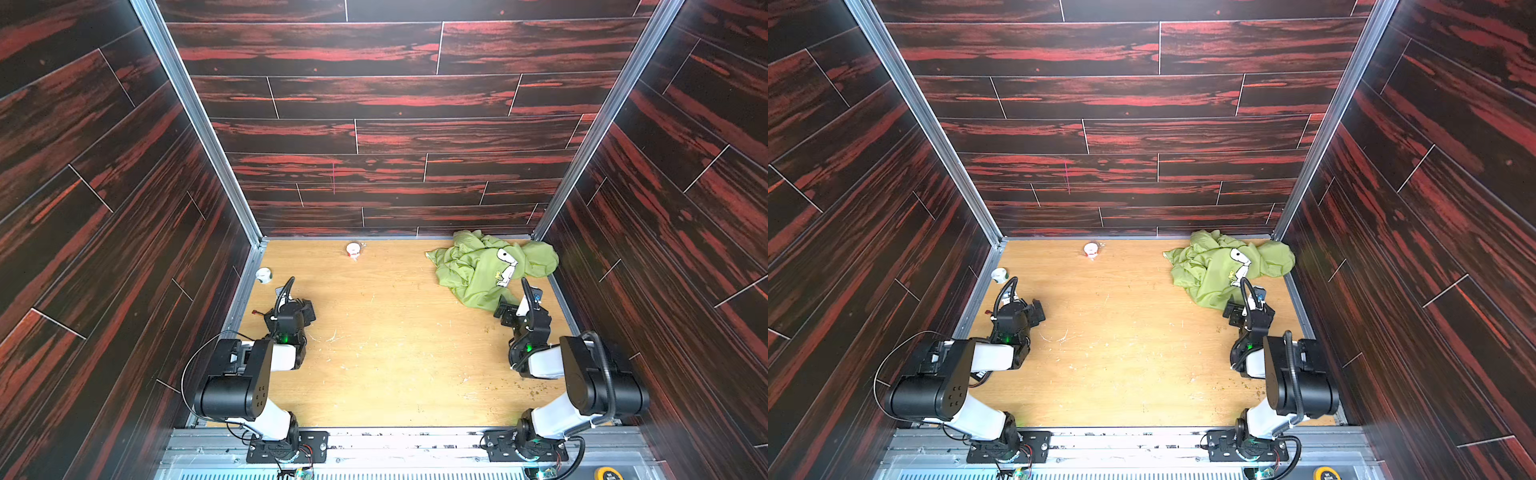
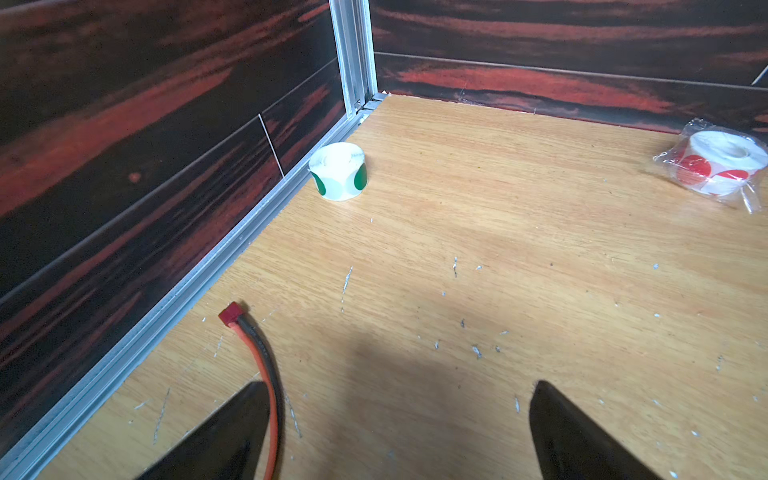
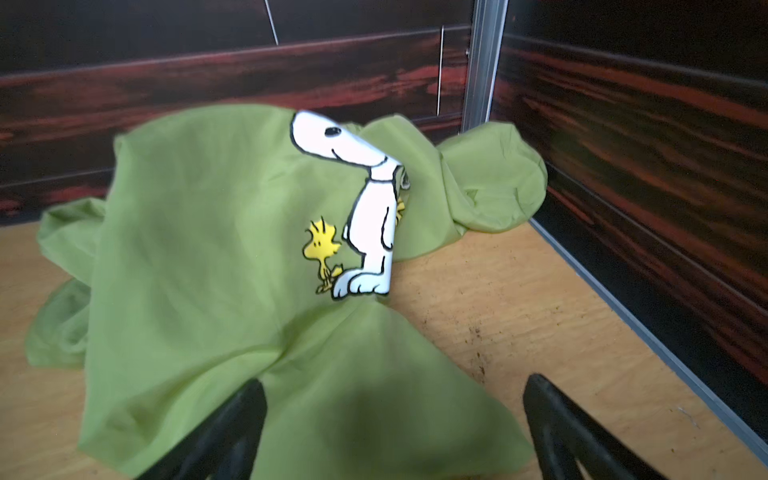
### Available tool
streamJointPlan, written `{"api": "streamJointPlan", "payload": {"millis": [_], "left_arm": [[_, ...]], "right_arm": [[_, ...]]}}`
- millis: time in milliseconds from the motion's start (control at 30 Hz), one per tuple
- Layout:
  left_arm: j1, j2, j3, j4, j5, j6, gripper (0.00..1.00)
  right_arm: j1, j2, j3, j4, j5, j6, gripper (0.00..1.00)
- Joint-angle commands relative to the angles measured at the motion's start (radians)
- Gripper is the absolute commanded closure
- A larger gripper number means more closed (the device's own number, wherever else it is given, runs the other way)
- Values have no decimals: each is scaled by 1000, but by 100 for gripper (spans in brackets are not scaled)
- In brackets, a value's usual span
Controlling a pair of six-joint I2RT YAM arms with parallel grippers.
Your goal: Zip up the jacket
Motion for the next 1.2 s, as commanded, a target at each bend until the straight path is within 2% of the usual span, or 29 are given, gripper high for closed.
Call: {"api": "streamJointPlan", "payload": {"millis": [0,67,133,233,300,433,567,667,700,767,900,967,1100,1167], "left_arm": [[4,-81,54,-61,-49,9,0],[2,-175,123,-296,-14,9,0],[2,-259,212,-503,-13,-45,0],[0,-352,335,-721,-1,-164,1],[0,-400,429,-865,4,-278,0],[0,-483,542,-1111,109,-416,0],[1,-562,539,-1210,130,-558,0],[3,-554,552,-1261,272,-604,0],[3,-534,556,-1264,330,-617,0],[2,-481,570,-1294,435,-655,0],[-10,-361,633,-1319,642,-676,5],[-41,-320,661,-1321,663,-664,5],[-103,-270,711,-1336,676,-648,6],[-127,-262,715,-1335,669,-652,6]], "right_arm": [[1,-174,141,-318,20,13,1],[3,-262,196,-447,13,40,1],[3,-354,270,-595,24,108,1],[3,-420,446,-911,56,292,1],[2,-385,628,-1147,-3,360,1],[2,-181,1023,-1581,-165,412,1],[-3,-55,1177,-1703,-279,520,1],[-8,-11,1200,-1675,-442,549,1],[-2,7,1213,-1686,-446,556,1],[15,46,1240,-1697,-430,543,2],[69,190,1407,-1855,-354,517,16],[114,256,1476,-1903,-279,499,16],[161,373,1548,-1946,-209,512,6],[165,424,1573,-1966,-189,529,6]]}}
